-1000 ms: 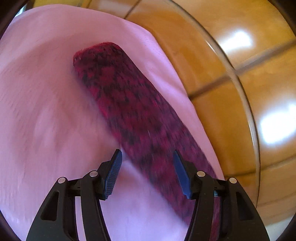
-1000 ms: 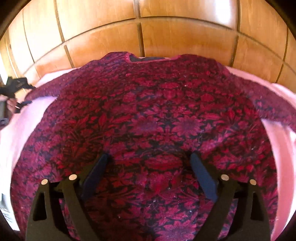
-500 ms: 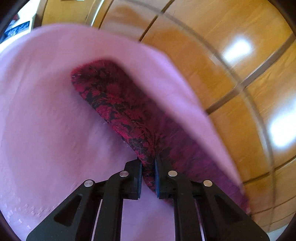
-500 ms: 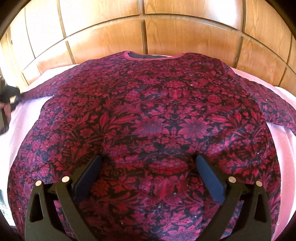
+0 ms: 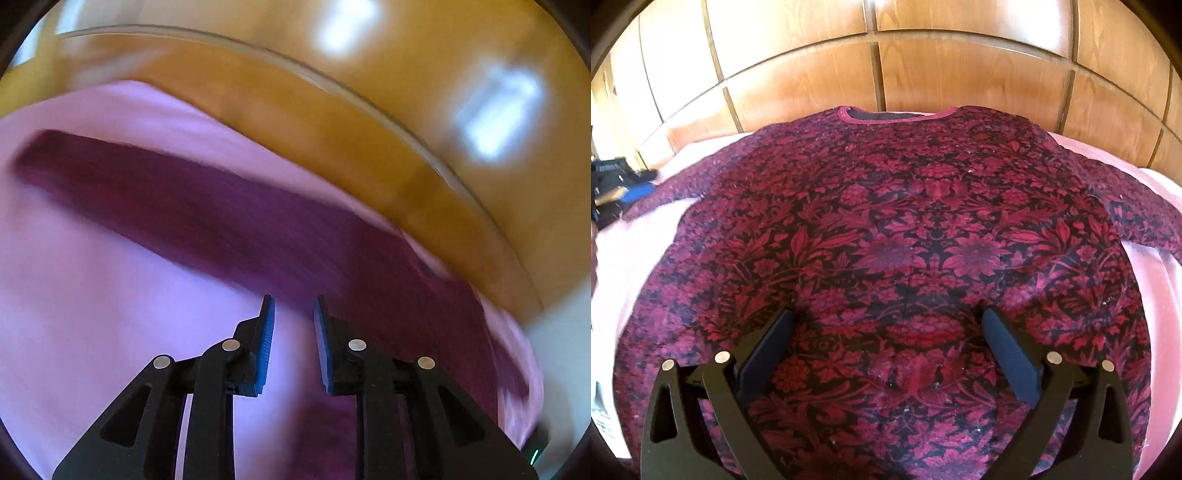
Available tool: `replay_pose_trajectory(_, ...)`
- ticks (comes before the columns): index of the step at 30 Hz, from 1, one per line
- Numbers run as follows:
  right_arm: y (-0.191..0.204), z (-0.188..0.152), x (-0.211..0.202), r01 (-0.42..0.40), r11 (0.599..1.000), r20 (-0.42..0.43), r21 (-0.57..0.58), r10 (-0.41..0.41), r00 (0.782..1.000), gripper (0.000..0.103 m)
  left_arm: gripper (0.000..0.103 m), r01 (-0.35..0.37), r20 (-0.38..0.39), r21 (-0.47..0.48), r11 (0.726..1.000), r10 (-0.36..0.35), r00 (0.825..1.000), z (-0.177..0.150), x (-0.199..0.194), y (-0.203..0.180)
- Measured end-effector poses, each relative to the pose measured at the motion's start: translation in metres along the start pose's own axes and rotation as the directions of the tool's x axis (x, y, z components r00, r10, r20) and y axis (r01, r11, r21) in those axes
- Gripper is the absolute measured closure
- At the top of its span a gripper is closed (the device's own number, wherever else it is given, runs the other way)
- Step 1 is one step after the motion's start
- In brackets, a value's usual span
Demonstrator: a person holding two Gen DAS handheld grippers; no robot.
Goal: Fold small clothes
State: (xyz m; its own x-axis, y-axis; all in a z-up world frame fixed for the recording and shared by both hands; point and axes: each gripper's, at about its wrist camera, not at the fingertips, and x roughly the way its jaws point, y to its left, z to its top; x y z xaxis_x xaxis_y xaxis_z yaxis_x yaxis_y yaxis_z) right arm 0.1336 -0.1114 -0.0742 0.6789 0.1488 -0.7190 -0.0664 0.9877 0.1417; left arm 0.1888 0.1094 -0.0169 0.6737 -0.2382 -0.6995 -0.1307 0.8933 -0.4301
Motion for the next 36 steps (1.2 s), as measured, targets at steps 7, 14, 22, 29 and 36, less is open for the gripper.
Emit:
replay_pose_trajectory(7,-0.147,0.011,-0.058,-0.064,0.884,0.143,0.463,-0.004,0.990,0.040,0.079,0.005,-0.099,0.297,0.955,0.026,0.995,-0.076,0.042,-0.088)
replay_pose_trajectory(14,-0.326,-0.004,-0.064,-0.095,0.545,0.201,0.833,-0.139,0.970,0.039,0.066,0.068,-0.100,0.269,0.961,-0.042,0.994,-0.077,0.045,-0.076)
replay_pose_trajectory(22,-0.373,0.034,-0.041,0.023,0.486,0.105,0.874,-0.235,0.966,0.058,0.066,0.075,-0.093,0.260,0.963,-0.052,0.994,-0.077,0.047,-0.075)
replay_pose_trajectory(29,-0.349,0.022,-0.085,0.216,0.553,0.064,0.804,-0.443,0.894,0.092,0.066,0.086,-0.091,0.246,0.965,-0.066,0.994,-0.077,0.048,-0.072)
replay_pose_trajectory(36,-0.339,-0.003,-0.068,0.240,0.553,0.017,0.798,-0.419,0.908,0.071,0.066,0.094,-0.091,0.239,0.967,-0.074,0.993,-0.077,0.047,-0.069)
